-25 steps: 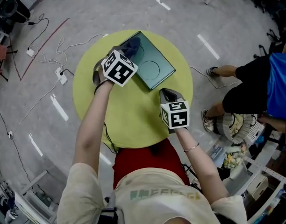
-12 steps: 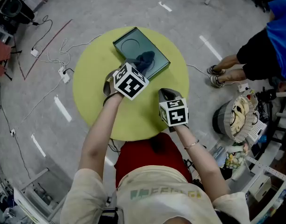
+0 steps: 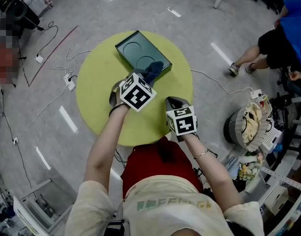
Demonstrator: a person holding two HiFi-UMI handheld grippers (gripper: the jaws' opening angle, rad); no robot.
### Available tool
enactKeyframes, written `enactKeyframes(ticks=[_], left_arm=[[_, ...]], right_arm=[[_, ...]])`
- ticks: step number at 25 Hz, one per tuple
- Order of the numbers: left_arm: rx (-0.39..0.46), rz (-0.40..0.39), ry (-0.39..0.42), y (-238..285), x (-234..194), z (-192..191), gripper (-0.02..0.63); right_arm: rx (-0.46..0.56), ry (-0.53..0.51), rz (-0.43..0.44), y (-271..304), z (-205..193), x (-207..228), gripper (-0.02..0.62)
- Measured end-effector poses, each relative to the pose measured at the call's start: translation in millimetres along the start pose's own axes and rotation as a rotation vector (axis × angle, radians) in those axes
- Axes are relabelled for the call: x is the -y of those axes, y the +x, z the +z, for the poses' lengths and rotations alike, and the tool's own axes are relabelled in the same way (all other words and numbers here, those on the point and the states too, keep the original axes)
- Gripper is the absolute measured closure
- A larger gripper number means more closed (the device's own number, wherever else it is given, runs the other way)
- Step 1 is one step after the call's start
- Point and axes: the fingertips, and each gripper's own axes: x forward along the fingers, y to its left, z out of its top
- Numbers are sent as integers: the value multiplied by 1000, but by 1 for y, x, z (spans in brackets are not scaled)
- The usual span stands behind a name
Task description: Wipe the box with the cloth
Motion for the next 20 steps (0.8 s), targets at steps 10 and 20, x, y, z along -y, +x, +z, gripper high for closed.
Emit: enactKeyframes(ticks=[10, 20], left_arm=[[119, -169, -56, -41, -23, 29, 522], [140, 88, -59, -12, -172, 46, 522]], right_arm=[[1, 20, 0, 12, 20, 4, 555], [-37, 101, -59, 47, 36, 15, 555]])
